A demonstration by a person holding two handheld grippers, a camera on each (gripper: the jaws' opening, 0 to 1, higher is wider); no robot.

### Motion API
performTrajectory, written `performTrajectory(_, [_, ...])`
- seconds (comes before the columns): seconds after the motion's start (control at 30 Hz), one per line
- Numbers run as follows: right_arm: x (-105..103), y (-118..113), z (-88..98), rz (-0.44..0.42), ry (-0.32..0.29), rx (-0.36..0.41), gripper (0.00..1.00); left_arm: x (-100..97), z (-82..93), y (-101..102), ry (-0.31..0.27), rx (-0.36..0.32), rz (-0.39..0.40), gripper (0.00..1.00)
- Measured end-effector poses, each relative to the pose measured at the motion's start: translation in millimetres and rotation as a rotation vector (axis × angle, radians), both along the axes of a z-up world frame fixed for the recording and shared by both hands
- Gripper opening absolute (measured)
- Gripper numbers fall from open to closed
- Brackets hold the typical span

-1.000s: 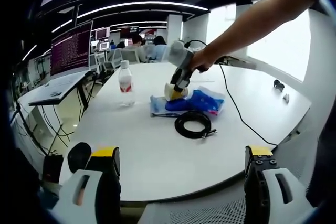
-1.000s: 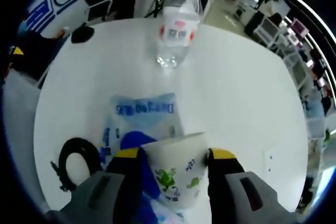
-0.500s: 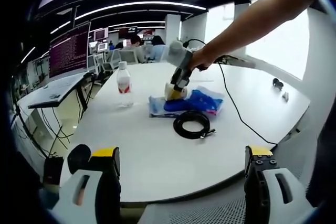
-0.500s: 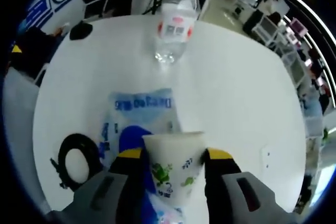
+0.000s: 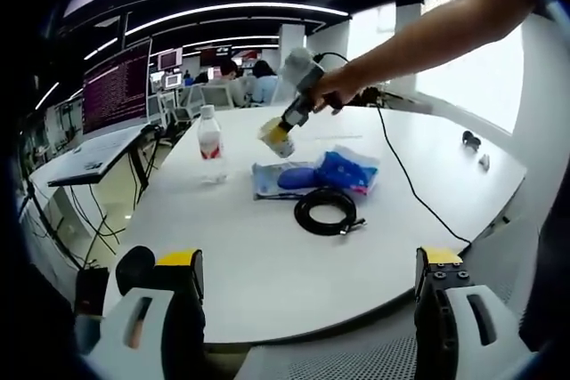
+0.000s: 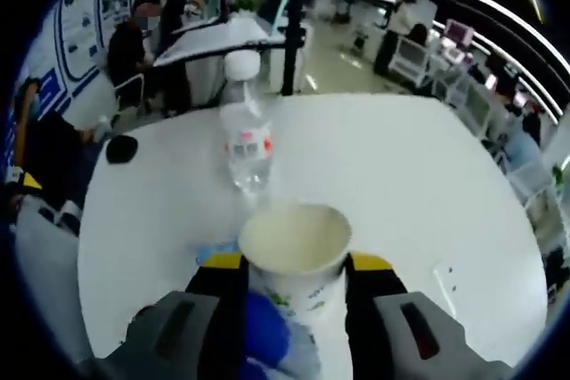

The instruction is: Arrange the tabletop items into an orderly group along one side of the table until the central work area is clear of visible clutter.

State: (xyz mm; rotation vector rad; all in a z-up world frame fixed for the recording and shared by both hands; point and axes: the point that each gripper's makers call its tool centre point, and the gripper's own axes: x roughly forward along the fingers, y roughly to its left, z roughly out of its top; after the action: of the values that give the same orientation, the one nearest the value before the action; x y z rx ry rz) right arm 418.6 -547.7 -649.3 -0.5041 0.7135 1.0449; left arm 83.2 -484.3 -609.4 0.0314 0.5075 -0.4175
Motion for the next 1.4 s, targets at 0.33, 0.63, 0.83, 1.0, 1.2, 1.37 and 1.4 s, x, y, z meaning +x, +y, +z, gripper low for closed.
performTrajectory(0.33, [1.8,10.1,11.5,-0.134,0.064,0.157,0.38,0.2,0.7,0.1,-0.003,-0.001,0.002,1.00])
performTrajectory(0.63, [5.8,31.9,24.4,-0.228,0.070,0.278,0.38,0.0,-0.2,0.1,0.003,0.002,0.003,1.00])
performTrajectory(0.83, [11.8,46.9,23.1,-0.290,0.084,0.358,0.38,0.8,-0.1,2.2,0.003,0.001,0.014,1.00])
performTrajectory(1.0, [12.6,52.8,9.3,-0.336,0.107,0.376,0.38,0.6,-1.6,3.0,0.009,0.002,0.016,1.00])
performTrajectory(1.2, [23.1,57.1,-4.7,-0.387,0.120,0.391,0.38,2.0,-0.9,5.5,0.009,-0.011,0.033,1.00])
performTrajectory(1.37, [27.5,62.9,-13.7,-0.413,0.127,0.392,0.38,1.9,-3.4,5.1,0.020,-0.009,0.033,1.00])
performTrajectory(1.4, [27.3,66.4,-14.6,-0.410,0.127,0.393,0.38,2.0,-3.6,4.8,0.021,-0.006,0.032,1.00])
